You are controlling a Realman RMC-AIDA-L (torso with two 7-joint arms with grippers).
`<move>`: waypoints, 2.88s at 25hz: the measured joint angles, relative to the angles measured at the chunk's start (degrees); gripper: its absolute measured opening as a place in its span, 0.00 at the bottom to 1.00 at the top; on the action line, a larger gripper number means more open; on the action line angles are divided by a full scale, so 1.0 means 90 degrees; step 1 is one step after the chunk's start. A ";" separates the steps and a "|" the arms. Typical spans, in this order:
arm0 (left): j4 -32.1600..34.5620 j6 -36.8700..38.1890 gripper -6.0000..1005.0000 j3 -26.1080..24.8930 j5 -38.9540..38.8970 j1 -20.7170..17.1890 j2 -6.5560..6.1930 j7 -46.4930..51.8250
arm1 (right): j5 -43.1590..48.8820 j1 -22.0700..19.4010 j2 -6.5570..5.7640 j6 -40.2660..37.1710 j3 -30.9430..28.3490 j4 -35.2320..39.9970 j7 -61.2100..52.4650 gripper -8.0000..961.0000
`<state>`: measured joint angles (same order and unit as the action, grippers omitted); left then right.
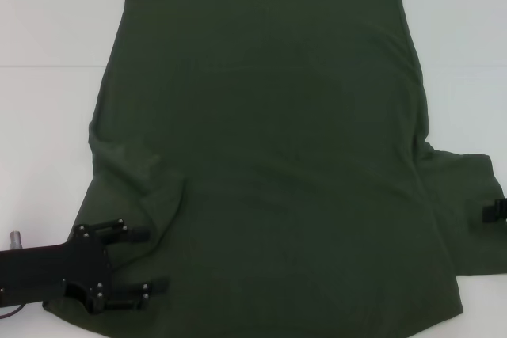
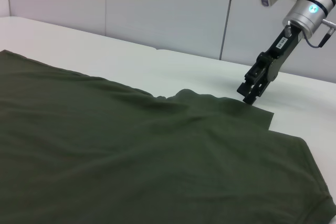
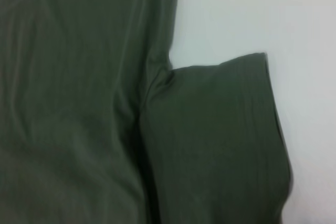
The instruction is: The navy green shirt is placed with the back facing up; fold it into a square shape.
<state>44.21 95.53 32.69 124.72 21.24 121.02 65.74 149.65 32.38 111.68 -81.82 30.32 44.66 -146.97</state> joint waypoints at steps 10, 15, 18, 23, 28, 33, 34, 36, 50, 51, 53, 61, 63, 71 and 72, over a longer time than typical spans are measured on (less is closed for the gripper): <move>0.0003 -0.0007 0.83 -0.0010 -0.0016 0.0012 0.0000 -0.0058 | 0.0003 0.0106 0.0080 0.0162 0.0122 -0.0148 0.0041 0.95; 0.0012 -0.0010 0.83 -0.0010 -0.0016 0.0011 0.0010 -0.0058 | -0.0019 0.0124 0.0078 0.0229 0.0182 -0.0208 0.0042 0.95; 0.0017 -0.0010 0.83 -0.0010 -0.0006 0.0009 0.0011 -0.0059 | -0.0029 0.0142 0.0086 0.0236 0.0184 -0.0228 0.0042 0.95; 0.0020 -0.0010 0.83 -0.0010 -0.0001 0.0004 0.0018 -0.0059 | -0.0041 0.0207 0.0147 0.0241 0.0254 -0.0239 0.0041 0.93; 0.0020 -0.0010 0.83 -0.0017 0.0000 -0.0006 0.0020 -0.0059 | -0.0043 0.0272 0.0193 0.0235 0.0304 -0.0255 0.0041 0.92; 0.0020 -0.0016 0.83 -0.0020 0.0000 -0.0014 0.0029 -0.0059 | -0.0049 0.0289 0.0203 0.0229 0.0322 -0.0268 0.0029 0.90; 0.0020 -0.0017 0.83 -0.0020 0.0000 -0.0015 0.0029 -0.0058 | -0.0046 0.0288 0.0203 0.0226 0.0323 -0.0268 0.0018 0.90; 0.0019 -0.0020 0.83 -0.0020 -0.0008 -0.0016 0.0026 -0.0058 | -0.0022 0.0277 0.0205 0.0217 0.0333 -0.0227 0.0020 0.89; 0.0019 -0.0053 0.83 -0.0028 -0.0057 -0.0017 0.0052 -0.0058 | -0.0007 0.0262 0.0196 0.0263 0.0365 -0.0182 0.0051 0.50; 0.0019 -0.0060 0.83 -0.0029 -0.0057 -0.0017 0.0054 -0.0058 | -0.0006 0.0262 0.0194 0.0265 0.0369 -0.0183 0.0055 0.45; 0.0019 -0.0065 0.83 -0.0030 -0.0059 -0.0017 0.0051 -0.0058 | -0.0007 0.0262 0.0188 0.0278 0.0390 -0.0183 0.0056 0.36; 0.0019 -0.0086 0.83 -0.0030 -0.0059 -0.0010 0.0036 -0.0058 | -0.0007 0.0245 0.0180 0.0302 0.0418 -0.0182 0.0061 0.09; 0.0019 -0.0089 0.83 -0.0030 -0.0059 -0.0007 0.0034 -0.0058 | -0.0007 0.0245 0.0180 0.0302 0.0446 -0.0160 0.0061 0.05; 0.0019 -0.0098 0.83 -0.0062 -0.0059 -0.0007 0.0023 -0.0058 | -0.0295 0.0185 0.0116 0.0218 0.0232 -0.0085 0.0336 0.05; 0.0019 -0.0098 0.83 -0.0078 -0.0059 -0.0007 0.0021 -0.0058 | -0.0394 0.0157 0.0086 0.0176 0.0178 -0.0084 0.0392 0.05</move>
<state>44.38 94.65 32.00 124.18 21.18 121.21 65.21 146.11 33.79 112.45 -80.23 31.92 43.91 -143.44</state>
